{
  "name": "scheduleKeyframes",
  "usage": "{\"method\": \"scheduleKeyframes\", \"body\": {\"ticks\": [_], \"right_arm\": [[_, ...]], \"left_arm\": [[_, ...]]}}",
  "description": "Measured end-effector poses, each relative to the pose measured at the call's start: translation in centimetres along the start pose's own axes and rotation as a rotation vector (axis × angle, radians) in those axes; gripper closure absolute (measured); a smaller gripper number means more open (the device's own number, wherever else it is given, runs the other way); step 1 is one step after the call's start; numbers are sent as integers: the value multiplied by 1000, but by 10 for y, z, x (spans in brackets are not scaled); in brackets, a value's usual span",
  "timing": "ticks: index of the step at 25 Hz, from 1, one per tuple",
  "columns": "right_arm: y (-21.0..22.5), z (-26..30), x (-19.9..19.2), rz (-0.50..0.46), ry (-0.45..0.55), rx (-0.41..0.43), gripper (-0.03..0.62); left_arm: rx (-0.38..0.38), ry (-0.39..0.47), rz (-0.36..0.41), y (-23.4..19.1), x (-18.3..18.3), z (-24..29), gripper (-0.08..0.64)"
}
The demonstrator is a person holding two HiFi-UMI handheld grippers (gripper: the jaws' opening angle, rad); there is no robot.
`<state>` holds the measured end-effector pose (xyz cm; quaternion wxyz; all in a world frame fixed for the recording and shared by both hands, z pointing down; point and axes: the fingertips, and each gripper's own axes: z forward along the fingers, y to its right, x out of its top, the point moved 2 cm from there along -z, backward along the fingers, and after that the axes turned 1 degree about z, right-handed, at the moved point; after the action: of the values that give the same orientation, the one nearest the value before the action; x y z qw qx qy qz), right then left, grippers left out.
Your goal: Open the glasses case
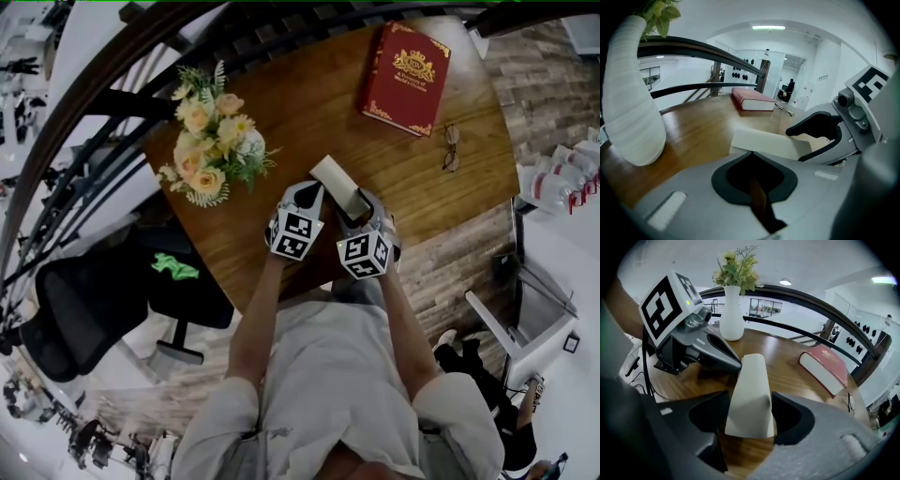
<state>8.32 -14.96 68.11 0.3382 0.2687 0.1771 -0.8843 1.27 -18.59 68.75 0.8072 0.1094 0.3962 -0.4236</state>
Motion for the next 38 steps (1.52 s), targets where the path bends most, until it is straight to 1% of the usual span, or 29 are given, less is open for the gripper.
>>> {"method": "scheduleKeyframes", "body": {"ticks": [7, 13, 19, 24, 30, 34, 38], "right_arm": [[1, 3, -1, -6, 3, 6, 313], [4, 1, 0, 46, 15, 42, 319], [5, 1, 1, 69, 15, 56, 321], [6, -1, 2, 80, 18, 55, 321], [5, -5, 3, 68, 28, 45, 337], [7, -10, 6, 73, 40, 36, 345], [10, -16, 9, 75, 54, 29, 357]], "left_arm": [[0, -6, -1, 0, 1, 1, 541], [7, -21, 7, -1, -1, 0, 541], [14, -24, 11, -2, -3, 1, 540], [11, -20, 6, -2, -1, 2, 540], [5, -19, 1, -1, -2, 2, 540], [17, -22, 10, -3, -2, 2, 540], [10, -23, 3, -1, -3, 2, 540]]}}
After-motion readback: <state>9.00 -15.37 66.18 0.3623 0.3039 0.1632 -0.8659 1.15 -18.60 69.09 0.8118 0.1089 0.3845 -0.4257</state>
